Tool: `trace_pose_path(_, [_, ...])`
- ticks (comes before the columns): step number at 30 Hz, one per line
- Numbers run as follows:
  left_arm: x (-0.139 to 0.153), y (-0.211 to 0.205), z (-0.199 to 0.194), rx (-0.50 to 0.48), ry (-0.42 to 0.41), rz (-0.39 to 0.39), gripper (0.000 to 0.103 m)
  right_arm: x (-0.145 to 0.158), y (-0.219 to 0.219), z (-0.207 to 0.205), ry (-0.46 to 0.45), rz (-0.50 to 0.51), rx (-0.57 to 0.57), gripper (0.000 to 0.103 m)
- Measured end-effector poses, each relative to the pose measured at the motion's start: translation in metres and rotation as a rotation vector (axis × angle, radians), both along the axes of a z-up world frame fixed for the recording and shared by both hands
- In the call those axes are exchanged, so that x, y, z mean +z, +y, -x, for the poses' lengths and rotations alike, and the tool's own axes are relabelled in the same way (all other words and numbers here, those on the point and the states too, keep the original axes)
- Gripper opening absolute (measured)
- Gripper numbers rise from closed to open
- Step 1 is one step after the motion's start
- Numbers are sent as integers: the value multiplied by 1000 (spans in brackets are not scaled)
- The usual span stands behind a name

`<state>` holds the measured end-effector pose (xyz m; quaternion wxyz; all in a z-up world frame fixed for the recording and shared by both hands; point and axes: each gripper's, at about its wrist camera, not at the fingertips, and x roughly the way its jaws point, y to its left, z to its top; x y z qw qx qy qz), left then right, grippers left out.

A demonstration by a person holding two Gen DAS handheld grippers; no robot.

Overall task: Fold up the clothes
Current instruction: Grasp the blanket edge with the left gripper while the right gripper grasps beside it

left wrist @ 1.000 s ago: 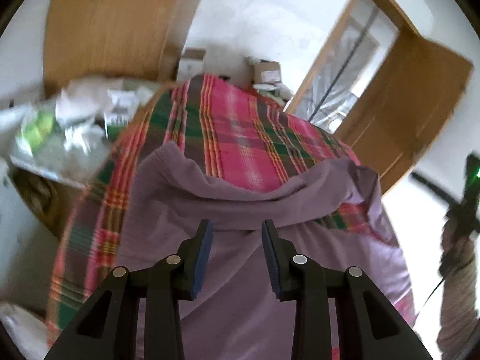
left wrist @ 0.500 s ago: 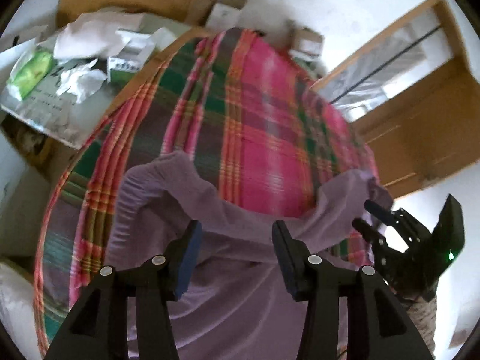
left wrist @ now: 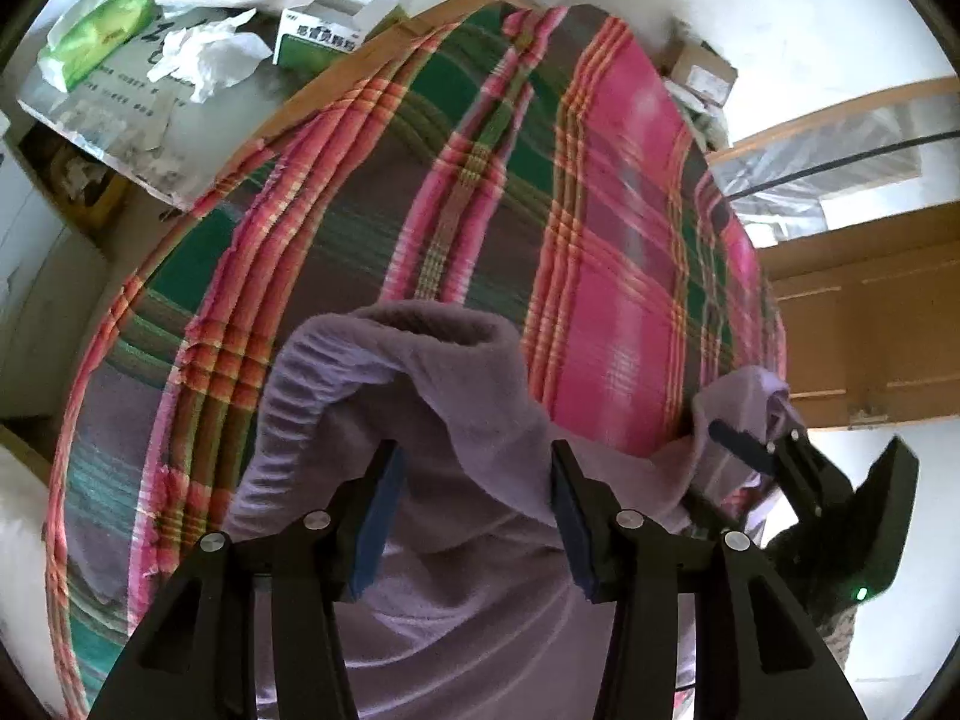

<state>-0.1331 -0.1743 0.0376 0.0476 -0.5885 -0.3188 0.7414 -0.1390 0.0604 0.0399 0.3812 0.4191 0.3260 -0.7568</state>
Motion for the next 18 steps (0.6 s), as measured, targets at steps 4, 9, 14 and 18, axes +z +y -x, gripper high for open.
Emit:
trace_pose_path(4, [2,1,7,4,-5,1,50,-1,1,5,-36,4,-2,39])
trace_pose_path(9, [-10,1,19,21,-79,-25,50,-2,4,5,-32,-2,-18,9])
trace_pose_path(14, [-18,-2,21,36,-74,-65,37,5,4,2,28,26,-46,5])
trace_pose_path(18, [-18,-9,22,69,-41,-97,26,15,4,4,77,69,-80,5])
